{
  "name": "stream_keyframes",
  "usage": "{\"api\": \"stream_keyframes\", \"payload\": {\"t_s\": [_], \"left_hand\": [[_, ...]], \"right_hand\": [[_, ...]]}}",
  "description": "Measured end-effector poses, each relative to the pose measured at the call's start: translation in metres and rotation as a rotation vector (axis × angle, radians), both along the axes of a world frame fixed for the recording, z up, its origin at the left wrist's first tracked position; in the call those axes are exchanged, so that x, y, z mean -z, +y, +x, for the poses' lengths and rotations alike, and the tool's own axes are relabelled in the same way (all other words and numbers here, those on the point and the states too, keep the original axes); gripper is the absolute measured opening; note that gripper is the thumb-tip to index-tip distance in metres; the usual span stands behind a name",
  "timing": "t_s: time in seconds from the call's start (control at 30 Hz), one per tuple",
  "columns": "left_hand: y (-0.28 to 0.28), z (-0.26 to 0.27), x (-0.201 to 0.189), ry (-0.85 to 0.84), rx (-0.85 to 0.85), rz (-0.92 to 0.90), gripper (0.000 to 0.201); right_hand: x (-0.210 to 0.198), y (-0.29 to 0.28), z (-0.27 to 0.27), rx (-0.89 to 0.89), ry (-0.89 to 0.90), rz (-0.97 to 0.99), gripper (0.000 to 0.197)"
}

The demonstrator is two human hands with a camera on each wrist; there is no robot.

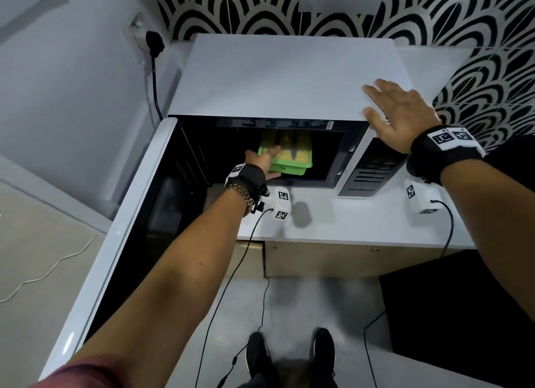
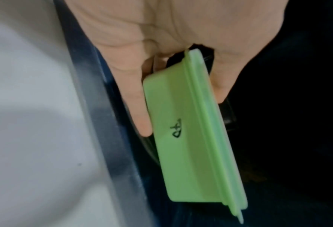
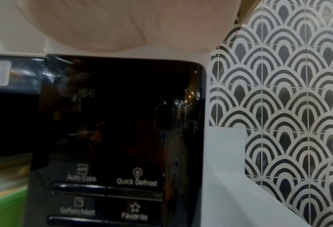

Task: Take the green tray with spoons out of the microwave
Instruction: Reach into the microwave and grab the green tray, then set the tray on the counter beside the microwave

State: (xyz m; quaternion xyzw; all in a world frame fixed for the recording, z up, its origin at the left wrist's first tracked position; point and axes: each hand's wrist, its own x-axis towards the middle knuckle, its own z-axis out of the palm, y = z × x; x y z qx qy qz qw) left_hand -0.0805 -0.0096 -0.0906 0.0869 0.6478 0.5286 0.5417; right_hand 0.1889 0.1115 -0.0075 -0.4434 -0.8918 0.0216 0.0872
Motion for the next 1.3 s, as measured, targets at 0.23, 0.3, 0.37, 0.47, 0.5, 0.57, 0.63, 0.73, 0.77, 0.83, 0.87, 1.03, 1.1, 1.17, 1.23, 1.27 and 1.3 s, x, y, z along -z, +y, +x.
{"api": "stream_keyframes", "payload": {"t_s": [0.23, 0.3, 0.37, 0.47, 0.5, 0.57, 0.63, 0.73, 0.77, 0.83, 0.87, 1.03, 1.1, 1.17, 1.23, 1.27, 1.3], "left_hand": [[-0.045, 0.017, 0.013, 0.075, 0.073, 0.056, 0.067], [-0.06, 0.022, 0.021, 0.156, 0.117, 0.095, 0.055], [-0.075, 0.027, 0.031, 0.243, 0.125, 0.128, 0.053], [-0.1, 0.037, 0.031, 0.367, 0.16, 0.18, 0.056], [-0.11, 0.04, 0.03, 0.405, 0.182, 0.181, 0.057], [-0.128, 0.046, 0.029, 0.452, 0.186, 0.2, 0.056], [-0.143, 0.052, 0.027, 0.445, 0.175, 0.22, 0.053], [-0.162, 0.066, 0.03, 0.412, 0.189, 0.243, 0.049], [-0.168, 0.072, 0.032, 0.409, 0.207, 0.245, 0.049], [-0.179, 0.082, 0.039, 0.416, 0.252, 0.243, 0.047], [-0.184, 0.086, 0.043, 0.422, 0.275, 0.234, 0.046], [-0.196, 0.11, 0.053, 0.327, 0.4, 0.244, 0.049], [-0.192, 0.12, 0.051, 0.276, 0.437, 0.247, 0.047], [-0.187, 0.131, 0.051, 0.244, 0.461, 0.24, 0.045], [-0.181, 0.143, 0.054, 0.215, 0.466, 0.214, 0.044], [-0.178, 0.149, 0.056, 0.205, 0.461, 0.203, 0.044], [-0.175, 0.155, 0.058, 0.2, 0.455, 0.188, 0.046]], "right_hand": [[0.001, -0.027, -0.008, 0.046, -0.032, 0.041, 0.072], [0.008, -0.043, -0.01, 0.067, -0.017, 0.094, 0.075], [0.017, -0.061, -0.01, 0.074, 0.03, 0.135, 0.074], [0.031, -0.085, -0.007, 0.062, 0.132, 0.165, 0.071], [0.036, -0.092, -0.004, 0.055, 0.167, 0.171, 0.07], [0.044, -0.105, 0.001, 0.034, 0.235, 0.189, 0.066], [0.053, -0.119, 0.008, 0.026, 0.294, 0.183, 0.063], [0.073, -0.141, 0.022, 0.046, 0.322, 0.109, 0.064], [0.081, -0.147, 0.027, 0.052, 0.311, 0.085, 0.064], [0.098, -0.159, 0.036, 0.072, 0.281, 0.02, 0.065], [0.106, -0.164, 0.04, 0.091, 0.268, -0.029, 0.066], [0.128, -0.18, 0.063, 0.205, 0.261, -0.345, 0.077], [0.134, -0.184, 0.073, 0.295, 0.326, -0.503, 0.08], [0.14, -0.185, 0.084, 0.416, 0.443, -0.618, 0.08], [0.145, -0.183, 0.095, 0.495, 0.525, -0.637, 0.073], [0.147, -0.18, 0.101, 0.521, 0.559, -0.636, 0.068], [0.147, -0.179, 0.106, 0.544, 0.597, -0.639, 0.061]]}}
